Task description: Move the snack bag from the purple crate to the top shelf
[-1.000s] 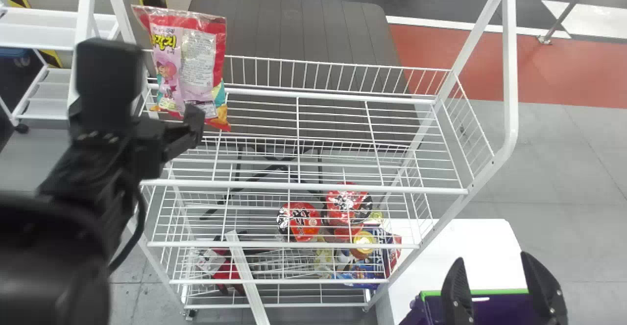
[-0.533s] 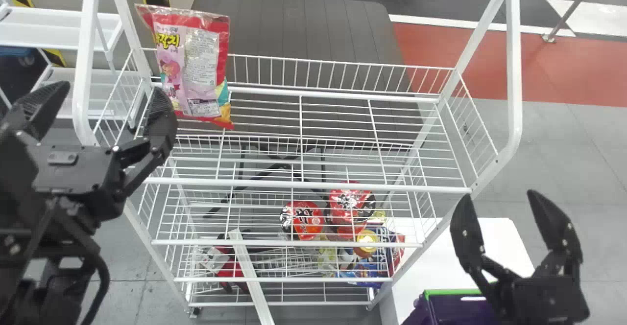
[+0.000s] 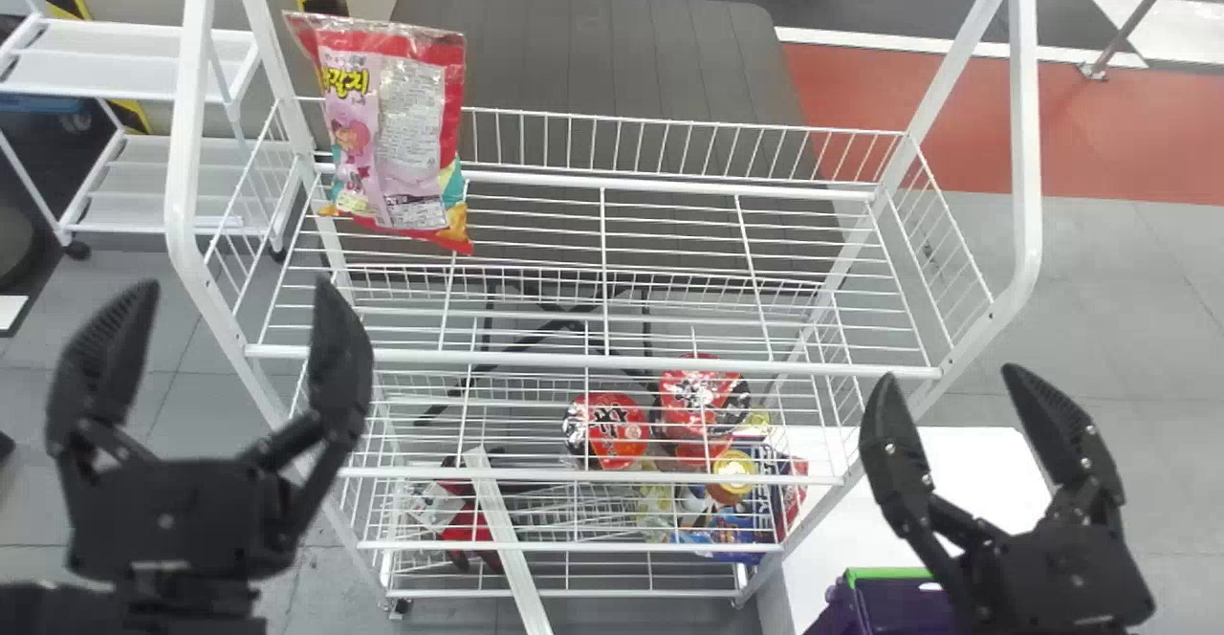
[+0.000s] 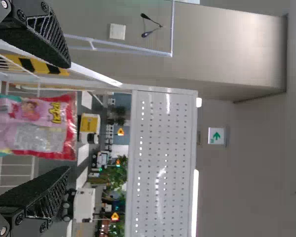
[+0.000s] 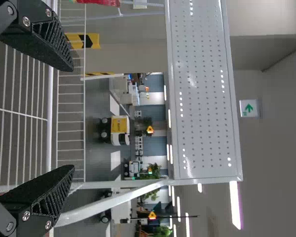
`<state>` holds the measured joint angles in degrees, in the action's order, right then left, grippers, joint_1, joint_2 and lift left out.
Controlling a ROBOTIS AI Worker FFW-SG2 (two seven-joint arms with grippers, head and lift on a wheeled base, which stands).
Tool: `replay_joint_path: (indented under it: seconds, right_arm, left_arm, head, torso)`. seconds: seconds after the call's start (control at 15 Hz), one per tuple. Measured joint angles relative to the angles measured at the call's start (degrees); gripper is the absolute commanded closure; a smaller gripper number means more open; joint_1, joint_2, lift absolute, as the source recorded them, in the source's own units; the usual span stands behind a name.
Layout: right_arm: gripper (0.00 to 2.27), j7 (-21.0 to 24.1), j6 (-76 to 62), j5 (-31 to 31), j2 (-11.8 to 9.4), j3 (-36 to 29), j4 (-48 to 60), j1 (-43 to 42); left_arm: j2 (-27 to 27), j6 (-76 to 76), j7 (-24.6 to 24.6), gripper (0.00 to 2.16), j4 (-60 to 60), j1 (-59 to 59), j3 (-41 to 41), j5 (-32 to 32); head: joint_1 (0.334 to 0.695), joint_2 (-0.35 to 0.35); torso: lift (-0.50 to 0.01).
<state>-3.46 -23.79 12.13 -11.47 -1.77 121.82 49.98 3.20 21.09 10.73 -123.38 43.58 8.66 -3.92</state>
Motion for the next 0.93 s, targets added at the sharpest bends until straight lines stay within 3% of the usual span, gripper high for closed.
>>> replay_joint_path:
  seconds: [0.33, 0.93]
  right_arm:
    - [0.12, 1.13, 4.09, -2.78, 0.18, 2.99, 0.26, 1.11]
    - [0.12, 3.02, 6.68, -3.38, 0.38, 4.02, 1.42, 3.23]
  left_arm:
    - [1.01, 2.73, 3.43, 0.09, 8.06, -0.28, 2.63, -2.56]
    - [3.18, -2.25, 4.39, 0.09, 5.67, 0.84, 6.42, -4.11]
  head:
    - [0.695, -0.082]
    - [0.695, -0.131]
  torso:
    - [-0.001]
    - [-0.001]
